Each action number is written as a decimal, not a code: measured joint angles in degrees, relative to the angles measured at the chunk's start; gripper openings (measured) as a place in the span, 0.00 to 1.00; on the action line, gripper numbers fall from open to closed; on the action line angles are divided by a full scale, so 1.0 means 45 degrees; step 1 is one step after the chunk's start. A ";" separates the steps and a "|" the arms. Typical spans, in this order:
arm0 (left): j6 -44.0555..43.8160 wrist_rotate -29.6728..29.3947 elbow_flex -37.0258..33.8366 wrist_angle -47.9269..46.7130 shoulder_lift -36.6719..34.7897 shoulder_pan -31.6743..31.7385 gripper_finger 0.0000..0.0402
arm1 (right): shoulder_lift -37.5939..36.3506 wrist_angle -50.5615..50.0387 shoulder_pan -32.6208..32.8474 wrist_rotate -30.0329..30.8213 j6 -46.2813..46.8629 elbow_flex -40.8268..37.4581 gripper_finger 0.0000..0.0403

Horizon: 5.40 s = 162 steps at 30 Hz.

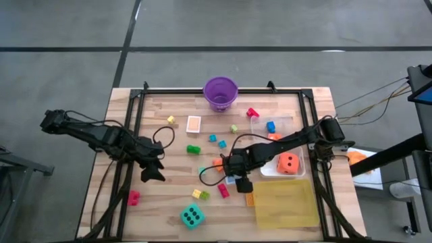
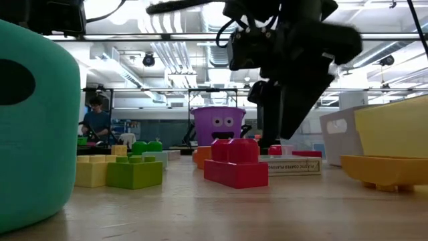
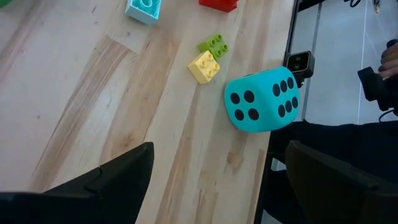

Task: Pick & Place Toys
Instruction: Put the blue deck of cards into the yellow bin

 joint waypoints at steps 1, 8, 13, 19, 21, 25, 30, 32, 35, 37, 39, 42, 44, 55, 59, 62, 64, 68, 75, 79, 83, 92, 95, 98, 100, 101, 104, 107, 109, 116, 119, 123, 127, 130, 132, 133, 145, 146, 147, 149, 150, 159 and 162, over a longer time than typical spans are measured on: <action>0.0000 0.0003 0.0000 0.0000 0.0000 0.0000 0.87 | 0.0000 0.0008 0.0004 -0.0201 0.0000 0.0036 0.65; -0.0005 0.0005 0.0005 0.0005 0.0000 0.0000 0.87 | 0.0000 -0.0113 -0.0022 -0.0496 0.0083 0.0354 0.65; -0.0006 0.0017 0.0010 0.0005 0.0000 0.0000 0.87 | 0.0000 -0.0206 -0.0007 -0.0756 0.0399 0.0462 0.65; -0.0010 0.0053 0.0010 0.0005 0.0000 0.0000 0.87 | 0.0005 -0.0182 -0.0007 -0.0760 0.0881 0.0561 0.72; -0.0010 0.0063 0.0010 0.0005 0.0000 0.0000 0.87 | 0.0005 -0.0164 -0.0007 -0.0770 0.1129 0.0581 0.78; -0.0010 0.0109 0.0010 0.0005 0.0000 0.0000 0.87 | 0.0005 -0.0195 -0.0007 -0.0760 0.1190 0.0594 0.92; -0.0010 0.0112 0.0010 0.0005 0.0000 0.0000 0.87 | 0.0005 -0.0191 -0.0007 -0.1085 0.1239 0.0763 0.99; -0.0010 0.0112 0.0010 0.0005 0.0000 0.0000 0.87 | 0.0005 -0.0199 -0.0007 -0.1144 0.1478 0.0780 0.99; -0.0005 0.0117 0.0010 0.0007 0.0000 0.0000 0.87 | 0.0005 -0.0396 -0.0007 -0.1119 0.1420 0.0780 0.99; -0.0005 0.0117 0.0004 0.0016 0.0000 0.0000 0.87 | 0.0005 -0.0480 -0.0007 -0.0651 0.1353 0.0780 0.99; -0.0005 0.0114 -0.0036 0.0019 0.0000 0.0000 0.87 | 0.0005 -0.0487 -0.0007 0.0101 0.1390 0.0780 0.99; -0.0005 0.0117 -0.0039 0.0015 0.0000 0.0000 0.87 | 0.0005 -0.0485 -0.0022 0.0731 0.0979 0.0780 0.99; -0.0001 0.0117 -0.0039 0.0015 0.0000 0.0000 0.87 | 0.0005 -0.0485 -0.0020 0.0906 0.0608 0.0780 0.99; 0.0005 0.0117 -0.0043 0.0036 0.0003 0.0000 0.87 | 0.0838 -0.0605 0.0221 0.1339 0.0038 0.0742 0.99; 0.0010 0.0121 -0.0044 0.0015 0.0005 0.0000 0.87 | 0.0975 -0.0579 0.0207 0.1516 0.0025 0.0775 0.99; 0.0010 0.0121 -0.0044 0.0019 0.0000 0.0000 0.87 | 0.1187 -0.0699 0.0208 0.1635 -0.0029 0.0755 0.99; 0.0010 0.0129 -0.0044 0.0019 0.0000 0.0000 0.87 | 0.1432 -0.0820 0.0214 0.1608 -0.0116 0.0753 0.99; 0.0005 0.0165 -0.0049 0.0005 0.0000 0.0000 0.87 | 0.1647 -0.1173 0.0294 0.1577 -0.0012 0.0766 0.99; 0.0001 0.0165 -0.0053 0.0007 0.0000 0.0000 0.87 | 0.1627 -0.1299 0.0338 0.1576 0.0097 0.0770 0.84; 0.0005 0.0165 -0.0053 0.0005 0.0000 0.0000 0.87 | 0.1613 -0.1406 0.0338 0.1586 0.0178 0.0766 0.74; 0.0000 0.0165 -0.0053 0.0005 0.0000 0.0000 0.87 | 0.1608 -0.1627 0.0342 0.1761 0.0724 0.0770 0.74; 0.0000 0.0165 -0.0053 0.0003 0.0000 0.0002 0.87 | 0.1208 -0.2150 0.0334 0.1917 0.1353 0.0768 0.74; -0.0005 0.0165 -0.0053 0.0004 0.0000 0.0000 0.87 | 0.0666 -0.2115 0.0333 0.1904 0.1782 0.0976 0.74; 0.0000 0.0165 -0.0053 0.0005 0.0000 0.0000 0.87 | 0.0047 -0.2251 0.0347 0.1642 0.2372 0.1055 0.74; 0.0003 0.0165 -0.0053 0.0019 0.0000 0.0000 0.87 | -0.0310 -0.2340 0.0392 0.1634 0.2880 0.1111 0.74; 0.0012 0.0165 -0.0053 0.0027 0.0000 0.0000 0.87 | -0.0520 -0.2453 0.0427 0.1625 0.3113 0.1125 0.74; 0.0108 0.0170 -0.0053 0.0045 0.0000 0.0000 0.87 | -0.1010 -0.2674 0.0599 0.1486 0.3820 0.1173 0.74; 0.0216 0.0170 -0.0053 0.0041 0.0000 0.0000 0.87 | -0.1308 -0.2712 0.0820 0.1079 0.4480 0.1169 0.74; 0.0245 0.0170 -0.0053 0.0048 0.0000 0.0000 0.87 | -0.1528 -0.2745 0.0943 0.0846 0.4844 0.1169 0.74; 0.0292 0.0177 -0.0053 0.0043 0.0000 0.0001 0.87 | -0.2220 -0.2843 0.1641 0.0291 0.5936 0.1174 0.74; 0.0384 0.0186 -0.0053 0.0044 0.0000 0.0002 0.87 | -0.2526 -0.2966 0.2060 -0.0069 0.6420 0.1193 0.74; 0.0384 0.0185 -0.0053 0.0039 0.0000 0.0000 0.87 | -0.2837 -0.3570 0.2835 -0.0182 0.6939 0.1193 0.74; 0.0444 0.0154 -0.0053 0.0034 0.0010 0.0005 0.87 | -0.3238 -0.4144 0.3522 -0.0187 0.7352 0.1193 0.74; 0.0352 -0.0191 -0.0063 0.0045 0.0010 0.0024 0.87 | -0.3423 -0.4651 0.4062 -0.0042 0.7484 0.1148 0.74; -0.0035 -0.0525 -0.0063 0.0049 0.0010 0.0039 0.87 | -0.3434 -0.4983 0.4452 0.0001 0.7499 0.1050 0.74; -0.0327 -0.0690 -0.0063 0.0053 0.0010 0.0052 0.87 | -0.3434 -0.5092 0.4643 -0.0001 0.7507 0.0976 0.74; -0.2855 -0.2194 -0.0063 0.0365 0.0010 0.0087 0.87 | -0.3313 -0.4960 0.6240 0.0626 0.7669 -0.1365 0.74; -0.2969 -0.2284 -0.0063 0.0448 0.0010 0.0087 0.87 | -0.3313 -0.4664 0.6257 0.0631 0.7681 -0.1697 0.74; -0.3062 -0.2378 -0.0063 0.0521 0.0010 0.0087 0.87 | -0.3313 -0.4237 0.6259 0.0634 0.7725 -0.2021 0.74; -0.3186 -0.2530 -0.0063 0.0676 0.0010 0.0087 0.87 | -0.3313 -0.3219 0.6259 0.0639 0.7842 -0.2624 0.74; -0.3248 -0.2565 -0.0063 0.0749 0.0010 0.0087 0.87 | -0.3313 -0.2758 0.6259 0.0653 0.7932 -0.2896 0.74; -0.3463 -0.2633 -0.0063 0.0769 0.0010 0.0087 0.87 | -0.3270 -0.1795 0.6244 0.1377 0.8364 -0.4201 0.74; -0.3461 -0.2642 -0.0063 0.0767 0.0010 0.0087 0.87 | -0.3240 -0.1247 0.6244 0.1343 0.8344 -0.4487 0.74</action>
